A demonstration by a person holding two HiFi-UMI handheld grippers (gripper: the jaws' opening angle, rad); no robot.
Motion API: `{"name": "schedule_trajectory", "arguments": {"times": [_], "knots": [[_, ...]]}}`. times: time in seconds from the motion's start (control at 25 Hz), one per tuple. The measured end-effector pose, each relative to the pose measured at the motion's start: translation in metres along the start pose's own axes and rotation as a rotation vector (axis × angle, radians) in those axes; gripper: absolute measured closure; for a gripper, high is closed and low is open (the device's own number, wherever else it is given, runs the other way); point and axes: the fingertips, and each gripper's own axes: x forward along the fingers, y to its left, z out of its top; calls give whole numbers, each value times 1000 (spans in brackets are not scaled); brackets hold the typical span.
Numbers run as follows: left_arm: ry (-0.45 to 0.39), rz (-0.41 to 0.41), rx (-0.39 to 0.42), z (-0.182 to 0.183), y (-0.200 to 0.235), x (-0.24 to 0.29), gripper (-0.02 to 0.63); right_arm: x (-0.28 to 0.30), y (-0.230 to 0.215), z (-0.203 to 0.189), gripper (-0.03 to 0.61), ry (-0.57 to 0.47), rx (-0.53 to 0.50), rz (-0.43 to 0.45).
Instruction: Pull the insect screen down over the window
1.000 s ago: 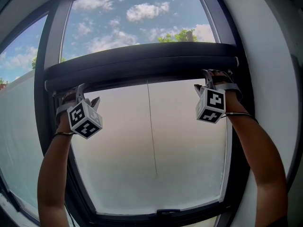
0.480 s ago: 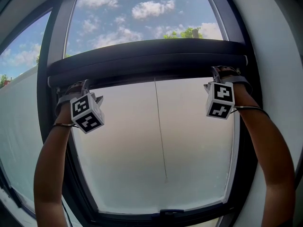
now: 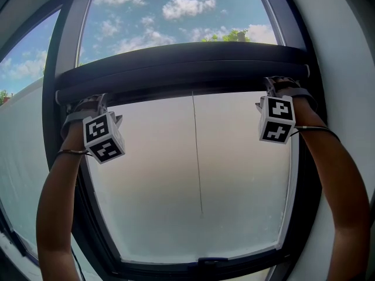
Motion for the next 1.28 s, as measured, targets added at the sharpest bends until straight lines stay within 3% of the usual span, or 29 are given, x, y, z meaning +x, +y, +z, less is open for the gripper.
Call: {"name": "schedule_trajectory", "arguments": {"times": [0.16, 0.36, 0.64, 0.84, 1.0, 1.28], "knots": [[33, -15, 40, 0, -2, 0, 399, 0, 1, -1, 348, 5, -4, 20], [42, -111, -17, 1, -4, -5, 399, -3, 3, 1, 347, -3, 35, 59], [50, -313, 1, -1, -24, -17, 400, -12, 18, 3, 347, 28, 10, 231], [-12, -396, 7, 11, -34, -31, 400, -22, 37, -5, 348, 80, 21, 359], [0, -431, 14, 9, -42, -38, 400, -32, 46, -5, 348, 101, 23, 429], [25, -610, 2, -1, -86, -53, 423, -46, 80, 3, 348, 82, -56, 561]]}}
